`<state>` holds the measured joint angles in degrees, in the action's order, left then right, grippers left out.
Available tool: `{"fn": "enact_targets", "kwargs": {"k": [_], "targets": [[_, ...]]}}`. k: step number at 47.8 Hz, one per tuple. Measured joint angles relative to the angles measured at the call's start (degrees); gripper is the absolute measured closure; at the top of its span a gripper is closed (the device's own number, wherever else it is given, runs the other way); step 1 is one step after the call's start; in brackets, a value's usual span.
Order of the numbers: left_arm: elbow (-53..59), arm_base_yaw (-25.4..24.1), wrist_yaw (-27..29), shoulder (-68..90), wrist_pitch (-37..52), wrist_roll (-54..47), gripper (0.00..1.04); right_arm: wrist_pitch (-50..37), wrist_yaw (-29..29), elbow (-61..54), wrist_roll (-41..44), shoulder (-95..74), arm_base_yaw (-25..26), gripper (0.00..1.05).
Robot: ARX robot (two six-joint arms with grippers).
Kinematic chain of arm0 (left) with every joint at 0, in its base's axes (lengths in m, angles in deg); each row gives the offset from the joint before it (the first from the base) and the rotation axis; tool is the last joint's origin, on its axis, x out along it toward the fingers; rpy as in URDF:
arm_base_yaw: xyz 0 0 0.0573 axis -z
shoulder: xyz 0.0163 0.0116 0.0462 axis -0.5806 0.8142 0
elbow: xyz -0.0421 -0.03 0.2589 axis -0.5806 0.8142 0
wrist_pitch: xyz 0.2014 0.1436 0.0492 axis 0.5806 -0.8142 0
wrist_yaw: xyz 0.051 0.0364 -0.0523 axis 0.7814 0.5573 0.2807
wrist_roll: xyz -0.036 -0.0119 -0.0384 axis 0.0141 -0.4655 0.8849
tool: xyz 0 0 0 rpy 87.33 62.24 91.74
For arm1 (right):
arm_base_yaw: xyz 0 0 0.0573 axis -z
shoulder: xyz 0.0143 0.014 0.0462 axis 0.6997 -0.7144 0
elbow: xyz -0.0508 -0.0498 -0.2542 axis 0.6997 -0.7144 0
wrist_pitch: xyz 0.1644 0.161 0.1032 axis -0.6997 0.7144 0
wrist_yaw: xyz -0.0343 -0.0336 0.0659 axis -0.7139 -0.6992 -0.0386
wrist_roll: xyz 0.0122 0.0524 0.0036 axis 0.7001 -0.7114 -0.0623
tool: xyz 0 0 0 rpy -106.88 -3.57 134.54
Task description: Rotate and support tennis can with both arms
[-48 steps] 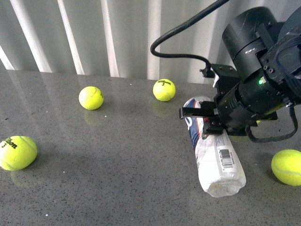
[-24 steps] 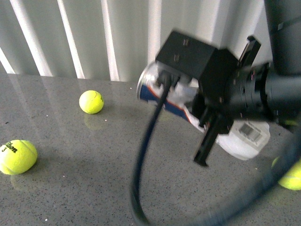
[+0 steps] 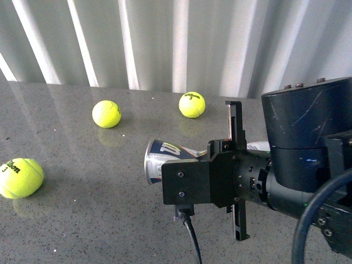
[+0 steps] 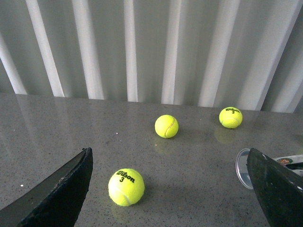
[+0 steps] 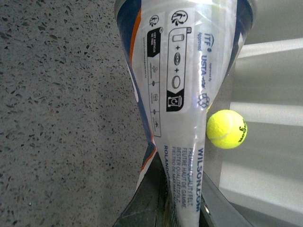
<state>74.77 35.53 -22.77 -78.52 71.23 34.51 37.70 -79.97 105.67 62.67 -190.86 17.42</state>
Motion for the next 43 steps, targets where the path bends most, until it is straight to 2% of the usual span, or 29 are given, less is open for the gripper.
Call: {"fn": "enact_targets", "kwargs": {"k": [39,43], "targets": [[0.0,0.0,0.0,0.0,0.0,0.0,0.07,-4.7,0.1,1.3,-3.1,-8.0,-1.3,0.99],[0.0,0.0,0.0,0.0,0.0,0.0,0.07,-4.1,0.0,1.1,-3.5,-7.2,-1.3,0.81]]}}
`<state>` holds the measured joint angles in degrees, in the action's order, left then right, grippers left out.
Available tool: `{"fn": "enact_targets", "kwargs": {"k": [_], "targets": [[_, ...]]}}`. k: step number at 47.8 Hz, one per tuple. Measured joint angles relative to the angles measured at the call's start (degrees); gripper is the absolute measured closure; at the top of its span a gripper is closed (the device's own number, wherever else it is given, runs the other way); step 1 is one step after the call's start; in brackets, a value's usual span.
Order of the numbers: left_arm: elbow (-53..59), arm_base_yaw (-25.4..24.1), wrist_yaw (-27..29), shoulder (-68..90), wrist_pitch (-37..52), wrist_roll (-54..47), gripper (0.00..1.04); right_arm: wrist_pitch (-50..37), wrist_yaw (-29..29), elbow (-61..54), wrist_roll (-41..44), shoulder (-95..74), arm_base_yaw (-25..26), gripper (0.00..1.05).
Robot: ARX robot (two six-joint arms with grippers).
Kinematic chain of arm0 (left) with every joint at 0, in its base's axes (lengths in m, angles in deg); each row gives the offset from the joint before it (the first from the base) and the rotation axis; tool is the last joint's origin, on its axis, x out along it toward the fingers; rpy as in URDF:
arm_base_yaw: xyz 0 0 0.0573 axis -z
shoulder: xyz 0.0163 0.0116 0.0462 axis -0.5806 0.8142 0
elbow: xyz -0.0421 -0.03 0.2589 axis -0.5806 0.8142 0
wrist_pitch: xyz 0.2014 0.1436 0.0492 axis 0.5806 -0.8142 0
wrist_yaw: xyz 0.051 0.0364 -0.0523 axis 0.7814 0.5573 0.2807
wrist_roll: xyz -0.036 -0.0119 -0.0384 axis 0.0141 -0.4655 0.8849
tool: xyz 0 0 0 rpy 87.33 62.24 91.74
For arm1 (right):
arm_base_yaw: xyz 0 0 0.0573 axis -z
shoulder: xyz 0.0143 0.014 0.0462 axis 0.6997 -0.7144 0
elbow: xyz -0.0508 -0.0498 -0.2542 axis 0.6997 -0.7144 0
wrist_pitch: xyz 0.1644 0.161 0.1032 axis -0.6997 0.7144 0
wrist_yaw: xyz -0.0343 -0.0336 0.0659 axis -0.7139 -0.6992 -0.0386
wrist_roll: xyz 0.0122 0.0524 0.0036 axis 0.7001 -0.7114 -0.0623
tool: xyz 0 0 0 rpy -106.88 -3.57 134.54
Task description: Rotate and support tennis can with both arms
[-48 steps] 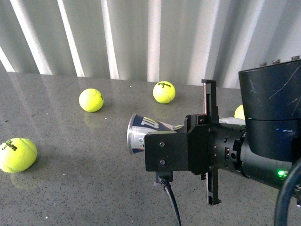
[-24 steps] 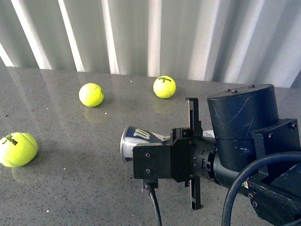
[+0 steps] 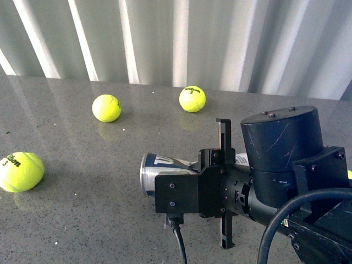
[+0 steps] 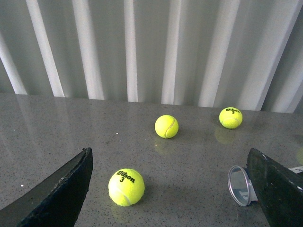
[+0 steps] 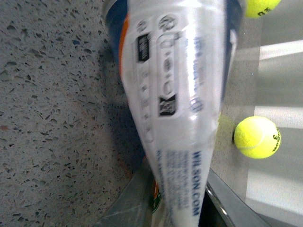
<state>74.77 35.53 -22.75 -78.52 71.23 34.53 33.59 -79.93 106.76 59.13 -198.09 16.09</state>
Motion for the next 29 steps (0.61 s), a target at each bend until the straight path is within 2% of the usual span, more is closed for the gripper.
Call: {"fn": "enact_targets", "kwargs": {"k": [5,18,29], "targets": [[0.0,0.0,0.0,0.0,0.0,0.0,0.07,1.4,-0.4,-0.4,-1.2,1.1,-0.3,0.63],[0.0,0.0,0.0,0.0,0.0,0.0,0.07,10.4,-1.0,-1.7,-8.0,9.3,-2.3,0.07],[0.0,0.0,0.0,0.0,0.0,0.0,0.07,17.2,-0.8,-2.9,-13.2,16.4,-3.0,0.07]]}}
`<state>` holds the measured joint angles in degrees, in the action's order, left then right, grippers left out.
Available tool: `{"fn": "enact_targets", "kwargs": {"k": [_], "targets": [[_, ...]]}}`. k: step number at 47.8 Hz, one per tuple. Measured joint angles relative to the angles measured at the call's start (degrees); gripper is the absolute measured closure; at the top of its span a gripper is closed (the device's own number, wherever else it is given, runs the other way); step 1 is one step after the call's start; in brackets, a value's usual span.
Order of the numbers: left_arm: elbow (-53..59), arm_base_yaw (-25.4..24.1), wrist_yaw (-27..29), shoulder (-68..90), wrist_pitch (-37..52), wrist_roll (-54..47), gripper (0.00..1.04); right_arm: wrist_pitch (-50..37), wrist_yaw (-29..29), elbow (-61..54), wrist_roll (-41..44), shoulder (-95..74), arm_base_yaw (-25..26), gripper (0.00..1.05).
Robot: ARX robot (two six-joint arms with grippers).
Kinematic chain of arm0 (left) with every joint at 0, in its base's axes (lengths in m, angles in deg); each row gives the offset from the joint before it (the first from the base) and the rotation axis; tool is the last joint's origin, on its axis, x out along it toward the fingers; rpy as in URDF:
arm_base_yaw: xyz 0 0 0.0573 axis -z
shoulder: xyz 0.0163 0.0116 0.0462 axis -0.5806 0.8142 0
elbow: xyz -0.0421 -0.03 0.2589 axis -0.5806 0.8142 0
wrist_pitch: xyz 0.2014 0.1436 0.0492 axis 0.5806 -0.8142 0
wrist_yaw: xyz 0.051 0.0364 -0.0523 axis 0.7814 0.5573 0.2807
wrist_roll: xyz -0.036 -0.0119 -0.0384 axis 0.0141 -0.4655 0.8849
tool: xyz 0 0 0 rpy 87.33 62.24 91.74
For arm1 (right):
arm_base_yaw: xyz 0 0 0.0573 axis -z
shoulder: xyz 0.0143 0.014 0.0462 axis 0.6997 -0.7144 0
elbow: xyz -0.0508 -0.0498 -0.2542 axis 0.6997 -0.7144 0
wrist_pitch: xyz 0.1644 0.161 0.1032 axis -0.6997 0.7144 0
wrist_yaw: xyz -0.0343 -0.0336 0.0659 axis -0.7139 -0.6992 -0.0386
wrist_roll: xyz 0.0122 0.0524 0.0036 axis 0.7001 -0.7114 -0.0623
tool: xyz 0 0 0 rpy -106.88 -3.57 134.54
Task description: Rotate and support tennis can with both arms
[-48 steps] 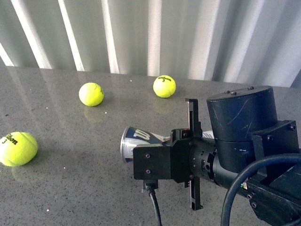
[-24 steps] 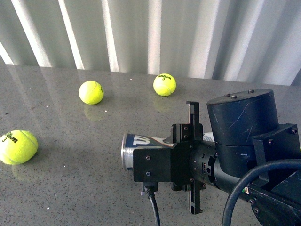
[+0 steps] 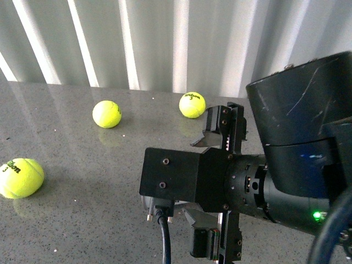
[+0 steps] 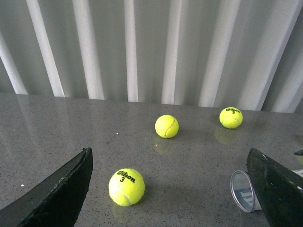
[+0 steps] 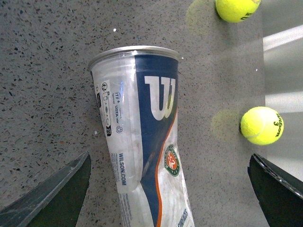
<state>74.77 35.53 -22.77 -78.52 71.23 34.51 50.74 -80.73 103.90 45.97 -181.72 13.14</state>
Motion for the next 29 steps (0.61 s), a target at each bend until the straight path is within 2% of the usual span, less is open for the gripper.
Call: {"fn": "enact_targets", "kwargs": {"k": [6,11,22,29], "targets": [[0.0,0.0,0.0,0.0,0.0,0.0,0.07,2.1,-0.5,-1.2,-3.9,5.4,0.5,0.07],[0.0,0.0,0.0,0.0,0.0,0.0,0.07,2.1,-4.5,-2.5,-8.3,11.3,3.6,0.07],[0.0,0.0,0.0,0.0,0.0,0.0,0.07,-2.5,-14.7,-5.6,-19.4,24.1,19.5,0.07],[0.0,0.0,0.0,0.0,0.0,0.0,0.07,-4.7,-16.1,-7.2,-31.0,39.6,26.4,0.07]]}}
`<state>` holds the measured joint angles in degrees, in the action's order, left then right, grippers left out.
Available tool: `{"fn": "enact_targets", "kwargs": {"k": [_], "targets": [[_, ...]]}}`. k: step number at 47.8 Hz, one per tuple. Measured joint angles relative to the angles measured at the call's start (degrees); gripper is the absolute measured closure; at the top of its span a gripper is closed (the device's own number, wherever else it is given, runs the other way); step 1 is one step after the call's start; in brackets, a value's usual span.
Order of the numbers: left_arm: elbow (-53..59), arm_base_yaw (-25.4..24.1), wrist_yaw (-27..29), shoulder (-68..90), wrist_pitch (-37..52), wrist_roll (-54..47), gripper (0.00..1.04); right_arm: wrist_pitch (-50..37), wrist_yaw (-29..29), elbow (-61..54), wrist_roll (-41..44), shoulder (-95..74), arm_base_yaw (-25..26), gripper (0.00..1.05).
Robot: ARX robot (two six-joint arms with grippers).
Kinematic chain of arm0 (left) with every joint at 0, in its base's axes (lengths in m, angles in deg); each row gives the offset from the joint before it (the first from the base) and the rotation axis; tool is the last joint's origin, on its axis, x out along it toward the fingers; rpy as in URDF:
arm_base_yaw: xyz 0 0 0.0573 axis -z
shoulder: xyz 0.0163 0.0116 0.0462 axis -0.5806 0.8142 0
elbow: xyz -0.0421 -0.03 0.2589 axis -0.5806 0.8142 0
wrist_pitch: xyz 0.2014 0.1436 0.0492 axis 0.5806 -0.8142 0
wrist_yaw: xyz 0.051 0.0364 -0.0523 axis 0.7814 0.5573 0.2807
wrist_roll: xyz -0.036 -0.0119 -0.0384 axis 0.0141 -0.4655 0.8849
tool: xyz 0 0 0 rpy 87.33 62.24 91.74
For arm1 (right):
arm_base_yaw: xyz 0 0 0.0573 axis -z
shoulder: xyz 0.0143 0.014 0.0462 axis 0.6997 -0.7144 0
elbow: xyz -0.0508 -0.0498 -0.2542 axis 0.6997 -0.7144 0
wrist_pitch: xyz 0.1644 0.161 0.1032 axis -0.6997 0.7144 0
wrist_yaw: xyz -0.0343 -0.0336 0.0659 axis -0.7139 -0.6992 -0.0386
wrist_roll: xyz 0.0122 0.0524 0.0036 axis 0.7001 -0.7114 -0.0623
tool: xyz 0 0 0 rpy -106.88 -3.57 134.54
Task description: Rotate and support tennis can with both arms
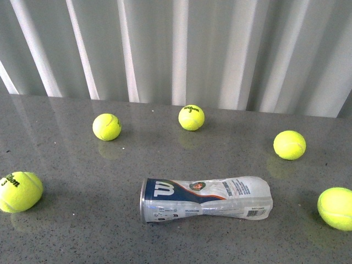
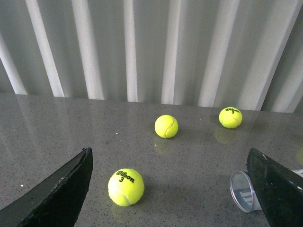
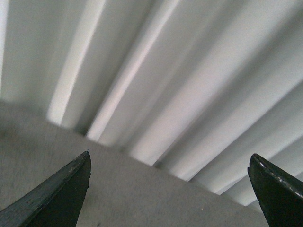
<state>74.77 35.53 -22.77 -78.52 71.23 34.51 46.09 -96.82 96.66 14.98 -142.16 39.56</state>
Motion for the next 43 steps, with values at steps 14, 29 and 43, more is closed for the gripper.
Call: {"fn": "enact_targets", "kwargs": {"k": [14,29,43], "targets": [[0.0,0.0,0.0,0.0,0.0,0.0,0.07,3.4,0.2,-4.6,-11.1,19.2,2.1,0.07],[0.0,0.0,0.0,0.0,0.0,0.0,0.07,16.7,10.2,-15.6,-28.2,30.9,4.7,0.71],[0.0,0.0,0.0,0.0,0.0,0.0,0.07,15.8,10.3,-22.6,-28.8,37.0,4.7,1.01]]}}
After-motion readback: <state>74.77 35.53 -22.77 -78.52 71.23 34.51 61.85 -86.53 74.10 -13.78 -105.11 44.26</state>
